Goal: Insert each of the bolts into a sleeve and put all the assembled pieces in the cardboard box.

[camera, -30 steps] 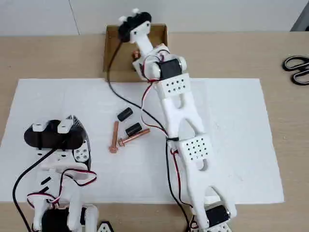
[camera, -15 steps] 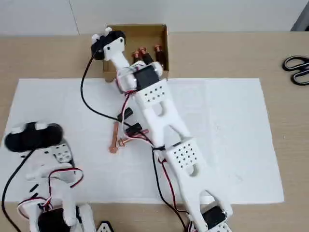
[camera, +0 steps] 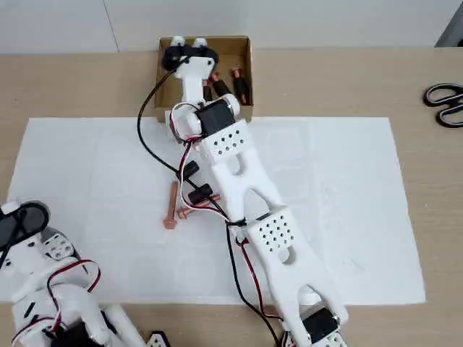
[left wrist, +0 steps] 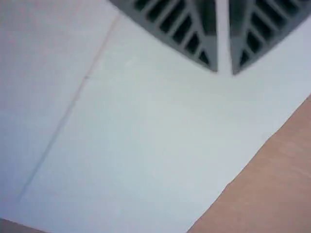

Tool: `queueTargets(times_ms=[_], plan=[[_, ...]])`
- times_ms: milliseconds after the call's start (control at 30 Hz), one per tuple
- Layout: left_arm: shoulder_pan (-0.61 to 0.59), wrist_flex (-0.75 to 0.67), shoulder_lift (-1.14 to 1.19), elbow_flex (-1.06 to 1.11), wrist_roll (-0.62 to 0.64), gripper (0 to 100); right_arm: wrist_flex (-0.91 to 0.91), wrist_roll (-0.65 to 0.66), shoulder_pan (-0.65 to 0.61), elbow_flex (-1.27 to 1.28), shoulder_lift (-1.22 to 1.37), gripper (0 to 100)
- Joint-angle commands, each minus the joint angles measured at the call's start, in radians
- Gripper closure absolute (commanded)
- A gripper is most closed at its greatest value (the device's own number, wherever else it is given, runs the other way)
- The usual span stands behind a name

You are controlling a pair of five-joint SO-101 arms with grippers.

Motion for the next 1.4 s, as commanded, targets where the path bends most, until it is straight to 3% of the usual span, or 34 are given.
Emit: queueTargets(times_ms=[0, 133, 367, 733, 1000, 1367], plan=[[-0.003, 0.025, -0.008, -0.051, 0.002, 99, 0.01, -0.092, -0.015, -0.043, -0.077, 83.5], [-0.003, 0.043, -0.008, -0.051, 0.002, 99, 0.012, -0.101, -0.015, 0.095, -0.079, 83.4], [-0.003, 0.037, -0.008, -0.051, 0.002, 99, 0.005, -0.284, -0.015, 0.342, -0.087, 83.4], [0.002, 0.037, -0.008, -0.05, 0.002, 99, -0.007, -0.345, -0.031, 0.344, -0.079, 83.4], [0.002, 0.037, -0.008, -0.05, 0.002, 99, -0.013, -0.344, -0.148, 0.345, -0.076, 83.4], [-0.002, 0.041, -0.008, -0.05, 0.002, 99, -0.012, -0.344, -0.114, 0.341, -0.022, 83.7]])
